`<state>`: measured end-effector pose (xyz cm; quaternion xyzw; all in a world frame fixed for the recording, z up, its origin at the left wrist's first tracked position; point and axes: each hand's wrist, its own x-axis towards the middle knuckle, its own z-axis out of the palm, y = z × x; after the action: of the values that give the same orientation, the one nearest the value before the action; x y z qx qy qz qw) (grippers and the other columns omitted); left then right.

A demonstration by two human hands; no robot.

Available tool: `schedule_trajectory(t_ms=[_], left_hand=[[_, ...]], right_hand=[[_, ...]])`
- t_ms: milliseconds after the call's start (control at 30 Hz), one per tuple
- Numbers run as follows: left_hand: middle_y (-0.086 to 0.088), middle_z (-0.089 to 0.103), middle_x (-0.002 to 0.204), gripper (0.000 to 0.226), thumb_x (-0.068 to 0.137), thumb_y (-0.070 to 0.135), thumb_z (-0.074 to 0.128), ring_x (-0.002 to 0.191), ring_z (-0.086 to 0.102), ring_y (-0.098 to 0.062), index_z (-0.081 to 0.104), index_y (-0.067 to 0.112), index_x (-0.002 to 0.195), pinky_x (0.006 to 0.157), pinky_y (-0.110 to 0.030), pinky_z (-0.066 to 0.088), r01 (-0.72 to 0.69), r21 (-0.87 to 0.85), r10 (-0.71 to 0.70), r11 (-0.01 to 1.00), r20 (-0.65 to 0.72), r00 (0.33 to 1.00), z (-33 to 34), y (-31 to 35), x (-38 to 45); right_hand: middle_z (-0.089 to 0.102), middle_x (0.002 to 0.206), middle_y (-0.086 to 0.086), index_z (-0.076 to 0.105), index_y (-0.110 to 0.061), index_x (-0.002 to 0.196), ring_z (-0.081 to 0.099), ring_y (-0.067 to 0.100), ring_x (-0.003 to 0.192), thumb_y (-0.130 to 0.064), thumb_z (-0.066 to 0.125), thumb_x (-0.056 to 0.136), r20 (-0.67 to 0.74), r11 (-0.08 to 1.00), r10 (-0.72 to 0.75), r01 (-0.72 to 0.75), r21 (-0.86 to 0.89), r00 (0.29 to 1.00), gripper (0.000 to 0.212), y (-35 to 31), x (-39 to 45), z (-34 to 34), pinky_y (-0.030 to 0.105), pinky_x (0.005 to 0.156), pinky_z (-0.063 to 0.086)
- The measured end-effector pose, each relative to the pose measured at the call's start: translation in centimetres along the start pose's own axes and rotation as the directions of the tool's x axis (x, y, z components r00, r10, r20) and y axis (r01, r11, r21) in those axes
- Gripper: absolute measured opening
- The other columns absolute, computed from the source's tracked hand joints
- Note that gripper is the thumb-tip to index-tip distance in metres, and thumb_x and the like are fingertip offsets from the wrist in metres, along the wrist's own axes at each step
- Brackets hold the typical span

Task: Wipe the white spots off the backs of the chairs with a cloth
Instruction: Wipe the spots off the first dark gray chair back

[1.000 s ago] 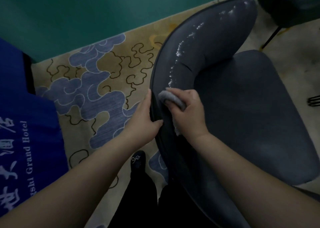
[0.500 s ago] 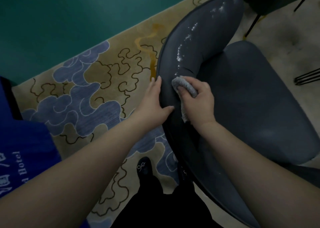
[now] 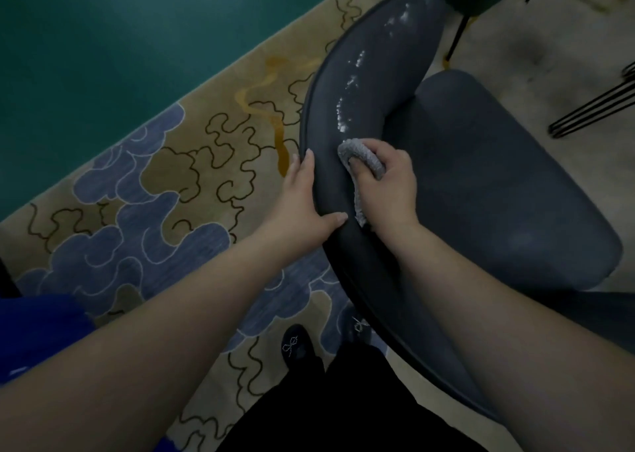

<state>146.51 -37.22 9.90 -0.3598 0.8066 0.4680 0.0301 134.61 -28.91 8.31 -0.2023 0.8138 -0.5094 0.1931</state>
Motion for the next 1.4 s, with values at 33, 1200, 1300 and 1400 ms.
schedule_trajectory(t_ms=[33, 1200, 1300, 1400], left_hand=[[0.0, -0.01, 0.161, 0.107, 0.081, 0.028, 0.074, 0.145, -0.007, -0.008, -0.004, 0.02, 0.153, 0.112, -0.021, 0.004, -0.005, -0.003, 0.005, 1.0, -0.002, 1.0, -0.1, -0.1, 0.2], [0.003, 0.002, 0.161, 0.097, 0.082, 0.023, 0.072, 0.145, 0.002, -0.005, 0.006, 0.021, 0.153, 0.12, -0.035, 0.016, -0.024, -0.007, 0.024, 1.0, -0.018, 1.0, -3.2, 1.0, 6.6], [0.005, 0.003, 0.161, 0.099, 0.081, 0.024, 0.073, 0.146, 0.006, -0.007, 0.005, 0.023, 0.153, 0.119, -0.038, 0.02, -0.03, -0.024, 0.03, 0.999, 0.007, 1.0, -3.7, 0.9, 7.4], [0.005, 0.001, 0.161, 0.102, 0.079, 0.027, 0.075, 0.146, 0.006, -0.008, 0.006, 0.024, 0.154, 0.118, -0.04, 0.022, -0.041, -0.021, 0.042, 0.999, 0.047, 0.998, -4.0, 0.6, 8.1]], right_hand=[[0.054, 0.111, 0.005, 0.068, -0.026, 0.109, 0.053, -0.006, 0.092, -0.017, 0.064, 0.088, 0.013, 1.0, -0.03, 0.03, 0.009, 0.999, 0.023, 0.1, -0.2, 0.2, 0.0, 0.081, 0.038], [0.051, 0.105, 0.006, 0.068, -0.024, 0.11, 0.053, 0.003, 0.093, -0.018, 0.069, 0.085, 0.072, 0.987, -0.16, 0.16, 0.001, 0.984, 0.026, -0.8, 7.3, 2.2, 0.003, 0.086, 0.037], [0.051, 0.104, 0.006, 0.07, -0.023, 0.11, 0.055, 0.007, 0.094, -0.018, 0.069, 0.085, 0.106, 0.985, -0.171, 0.174, -0.017, 0.979, 0.025, -1.0, 8.2, 2.1, 0.007, 0.088, 0.04], [0.051, 0.108, 0.004, 0.068, -0.025, 0.11, 0.056, 0.008, 0.098, -0.02, 0.068, 0.086, 0.028, 0.997, -0.067, 0.067, -0.029, 0.997, 0.024, -1.5, 10.4, 2.2, 0.006, 0.089, 0.039]])
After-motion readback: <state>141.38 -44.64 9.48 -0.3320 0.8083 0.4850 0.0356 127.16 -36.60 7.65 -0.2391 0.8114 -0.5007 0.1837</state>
